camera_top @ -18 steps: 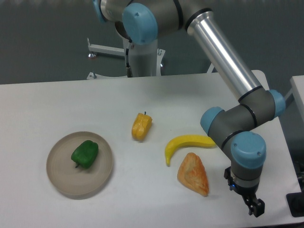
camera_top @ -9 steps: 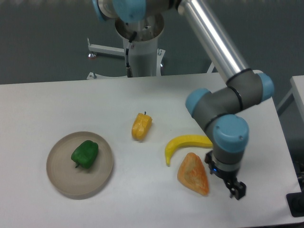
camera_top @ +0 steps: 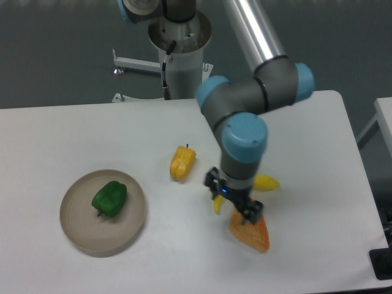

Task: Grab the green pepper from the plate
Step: 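Move the open gripper over the green pepper on the plate, then lower the open gripper around the green pepper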

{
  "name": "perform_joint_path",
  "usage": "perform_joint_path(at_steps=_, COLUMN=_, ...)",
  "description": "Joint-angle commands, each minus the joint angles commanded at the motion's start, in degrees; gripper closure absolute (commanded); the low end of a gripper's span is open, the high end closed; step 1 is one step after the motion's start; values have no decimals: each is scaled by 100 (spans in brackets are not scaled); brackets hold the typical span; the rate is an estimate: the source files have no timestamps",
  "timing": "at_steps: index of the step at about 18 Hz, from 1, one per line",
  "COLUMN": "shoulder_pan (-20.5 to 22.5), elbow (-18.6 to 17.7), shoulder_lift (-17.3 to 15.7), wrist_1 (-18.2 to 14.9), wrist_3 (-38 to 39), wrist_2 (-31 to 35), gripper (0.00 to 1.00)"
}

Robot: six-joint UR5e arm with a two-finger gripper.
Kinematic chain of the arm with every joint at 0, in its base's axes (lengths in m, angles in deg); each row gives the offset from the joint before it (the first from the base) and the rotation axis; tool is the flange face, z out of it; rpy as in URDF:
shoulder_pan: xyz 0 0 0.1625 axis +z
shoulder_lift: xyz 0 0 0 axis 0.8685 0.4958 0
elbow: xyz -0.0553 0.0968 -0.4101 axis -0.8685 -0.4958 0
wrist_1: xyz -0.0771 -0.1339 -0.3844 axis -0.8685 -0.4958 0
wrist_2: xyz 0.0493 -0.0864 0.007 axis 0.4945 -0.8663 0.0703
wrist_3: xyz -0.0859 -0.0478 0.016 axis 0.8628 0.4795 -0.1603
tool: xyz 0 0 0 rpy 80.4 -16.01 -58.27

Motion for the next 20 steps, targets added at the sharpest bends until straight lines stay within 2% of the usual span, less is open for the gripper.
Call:
perform_joint_path(at_steps=4, shoulder_pan=-342, elbow=-431, shoulder_lift=-158, wrist_1=79, wrist_3=668, wrist_2=-97, gripper=0)
perform_joint_path(at_steps=6, shoulder_pan=-571, elbow=-756, shoulder_lift=-256, wrist_1=437, wrist_3=958, wrist_2=-97, gripper=0)
perform_joint_path(at_steps=8, shoulder_pan=-747, elbow=-933, shoulder_lift=-256, wrist_1=798, wrist_3=1528, wrist_2=-97, gripper=0)
perform_joint_path(at_steps=10, shoulder_pan=-923, elbow=-1047, shoulder_lift=-256, wrist_1=966, wrist_3=1820, wrist_2=-124, gripper=0)
perform_joint_path(at_steps=14, shoulder_pan=-1125, elbow=-1083, shoulder_lift=-274, wrist_1=1046, wrist_3=2426, wrist_2=-290, gripper=0)
perform_joint_path(at_steps=18, shoulder_pan=-1319, elbow=-1092, shoulder_lift=-239, wrist_1=1072, wrist_3=2489, wrist_2=-291, gripper=0)
perform_joint_path(at_steps=20, shoulder_pan=-1336, elbow=-1109, shoulder_lift=-203, wrist_1=1212, wrist_3=2515, wrist_2=-291, gripper=0)
